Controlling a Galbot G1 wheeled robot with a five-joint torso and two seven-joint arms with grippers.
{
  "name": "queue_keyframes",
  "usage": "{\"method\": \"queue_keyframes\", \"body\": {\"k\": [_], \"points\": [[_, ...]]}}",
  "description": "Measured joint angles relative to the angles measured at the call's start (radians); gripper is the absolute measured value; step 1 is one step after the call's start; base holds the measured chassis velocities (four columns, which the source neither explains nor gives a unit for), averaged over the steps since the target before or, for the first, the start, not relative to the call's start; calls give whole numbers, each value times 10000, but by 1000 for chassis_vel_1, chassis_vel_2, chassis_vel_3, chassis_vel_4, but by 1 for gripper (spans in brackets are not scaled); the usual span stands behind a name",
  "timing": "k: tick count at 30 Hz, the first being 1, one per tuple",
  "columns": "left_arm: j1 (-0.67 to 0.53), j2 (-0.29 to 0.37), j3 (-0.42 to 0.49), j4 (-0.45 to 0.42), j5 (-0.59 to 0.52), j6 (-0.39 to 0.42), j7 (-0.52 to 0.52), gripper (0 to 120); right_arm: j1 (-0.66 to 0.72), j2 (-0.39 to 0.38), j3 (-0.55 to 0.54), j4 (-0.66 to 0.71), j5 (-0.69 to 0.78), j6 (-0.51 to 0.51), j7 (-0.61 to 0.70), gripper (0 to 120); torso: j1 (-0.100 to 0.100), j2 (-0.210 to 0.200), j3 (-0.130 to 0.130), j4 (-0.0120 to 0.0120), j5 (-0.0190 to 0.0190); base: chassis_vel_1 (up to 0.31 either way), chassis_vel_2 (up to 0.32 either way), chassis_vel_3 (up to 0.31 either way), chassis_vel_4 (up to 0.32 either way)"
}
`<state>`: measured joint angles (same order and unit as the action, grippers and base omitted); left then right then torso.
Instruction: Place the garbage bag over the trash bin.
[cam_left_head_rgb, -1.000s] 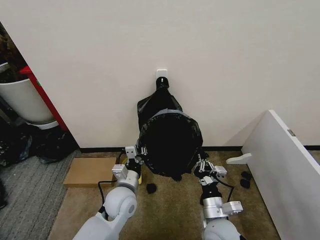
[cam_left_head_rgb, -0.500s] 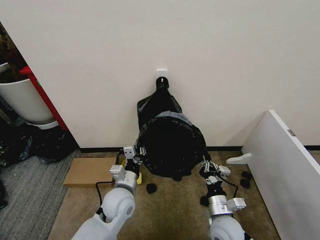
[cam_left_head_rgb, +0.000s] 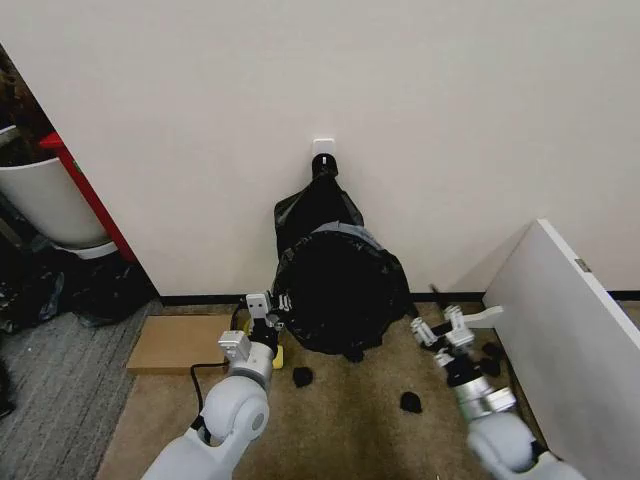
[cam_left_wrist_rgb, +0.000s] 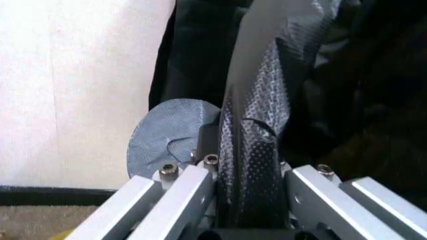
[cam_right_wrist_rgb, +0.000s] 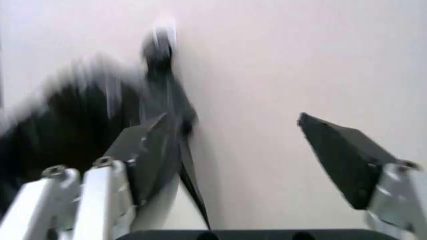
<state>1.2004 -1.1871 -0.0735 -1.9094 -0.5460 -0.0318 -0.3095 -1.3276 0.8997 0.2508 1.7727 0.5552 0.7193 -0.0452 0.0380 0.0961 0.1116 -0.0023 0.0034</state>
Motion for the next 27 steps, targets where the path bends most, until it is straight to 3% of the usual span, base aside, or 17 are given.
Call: {"method": "queue_keyframes", "body": {"k": [5,13,20,27], "points": [[-267,-78,140,746,82,-412,269,1,30,-511,-23,449,1083,81,-1314,98,0,-1,0,0,0,0,0,0,0],[-345,-23,184,1378,457,-1267,1238,1,323,-1087,-403,366,992,-172,-1410,100,0,-2,0,-1,3,0,0,0,0],[-587,243,256,2604,1479,-2964,2684,1,1082,-1916,-1411,1330,1805,-1754,-552,100,0,-2,0,2,1,0,0,0,0],[-570,231,253,2892,1937,-3623,3099,1,1383,-2021,-1678,1099,1753,-2083,-690,100,1,-2,0,0,4,0,0,0,0]]}}
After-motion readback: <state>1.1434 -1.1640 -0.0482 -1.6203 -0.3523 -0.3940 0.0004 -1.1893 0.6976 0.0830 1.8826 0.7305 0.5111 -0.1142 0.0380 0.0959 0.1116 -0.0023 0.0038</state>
